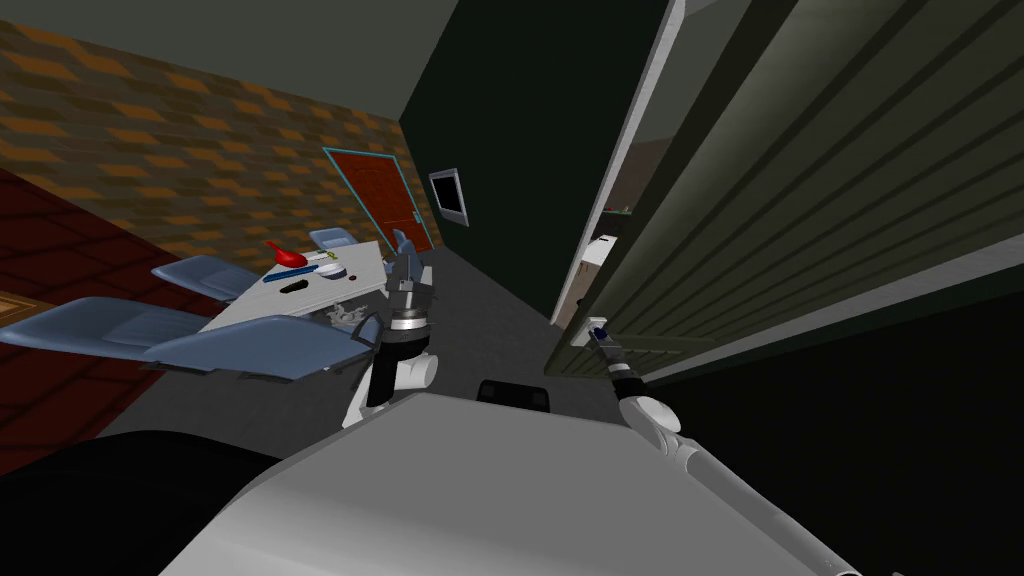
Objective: Pull the door open
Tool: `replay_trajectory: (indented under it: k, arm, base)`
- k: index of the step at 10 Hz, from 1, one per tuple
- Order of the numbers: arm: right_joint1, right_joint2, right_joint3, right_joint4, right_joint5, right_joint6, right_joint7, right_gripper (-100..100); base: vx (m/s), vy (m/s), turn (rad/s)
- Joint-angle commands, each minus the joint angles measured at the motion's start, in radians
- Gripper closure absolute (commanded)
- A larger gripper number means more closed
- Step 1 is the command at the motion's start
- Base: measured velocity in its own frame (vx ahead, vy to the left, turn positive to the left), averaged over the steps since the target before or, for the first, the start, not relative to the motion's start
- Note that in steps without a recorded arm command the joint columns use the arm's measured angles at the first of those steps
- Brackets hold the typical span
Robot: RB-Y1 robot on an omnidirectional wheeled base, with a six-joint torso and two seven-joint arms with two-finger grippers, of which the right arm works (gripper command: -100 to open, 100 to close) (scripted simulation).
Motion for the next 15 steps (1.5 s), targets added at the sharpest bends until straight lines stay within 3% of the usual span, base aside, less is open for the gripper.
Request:
replay_trajectory:
  k: [1,4,5,6,7,9,10,11,12,13,14,15]
  arm:
    - [0.02,-0.023,0.014,0.006,0.017,0.032,-0.026,100]
    - [0.062,-0.072,0.043,0.019,0.052,0.111,-0.082,100]
    - [0.062,-0.072,0.043,0.019,0.052,0.115,-0.082,100]
    - [0.079,-0.091,0.054,0.025,0.066,0.153,-0.105,100]
    - [0.079,-0.091,0.054,0.025,0.066,0.153,-0.105,100]
    - [0.114,-0.132,0.079,0.036,0.094,0.221,-0.152,100]
    - [0.114,-0.132,0.079,0.036,0.094,0.24,-0.152,100]
    - [0.132,-0.152,0.091,0.042,0.108,0.275,-0.176,100]
    - [0.132,-0.152,0.091,0.042,0.108,0.283,-0.176,100]
    - [0.149,-0.171,0.102,0.048,0.122,0.317,-0.199,100]
    - [0.149,-0.171,0.102,0.048,0.122,0.321,-0.199,100]
    - [0.164,-0.189,0.113,0.053,0.134,0.353,-0.22,100]
  base:
    - [-0.027,-0.015,0.017]
    - [-0.031,-0.012,0.017]
    - [-0.024,-0.011,-0.001]
    - [-0.022,-0.007,0.018]
    - [-0.021,-0.011,0.001]
    - [-0.026,-0.014,0.018]
    - [-0.026,-0.016,-0.009]
    - [-0.026,-0.012,0.012]
    - [-0.024,-0.008,0.0]
    - [-0.02,-0.012,0.016]
    - [-0.019,-0.008,0.001]
    - [-0.016,-0.013,0.005]
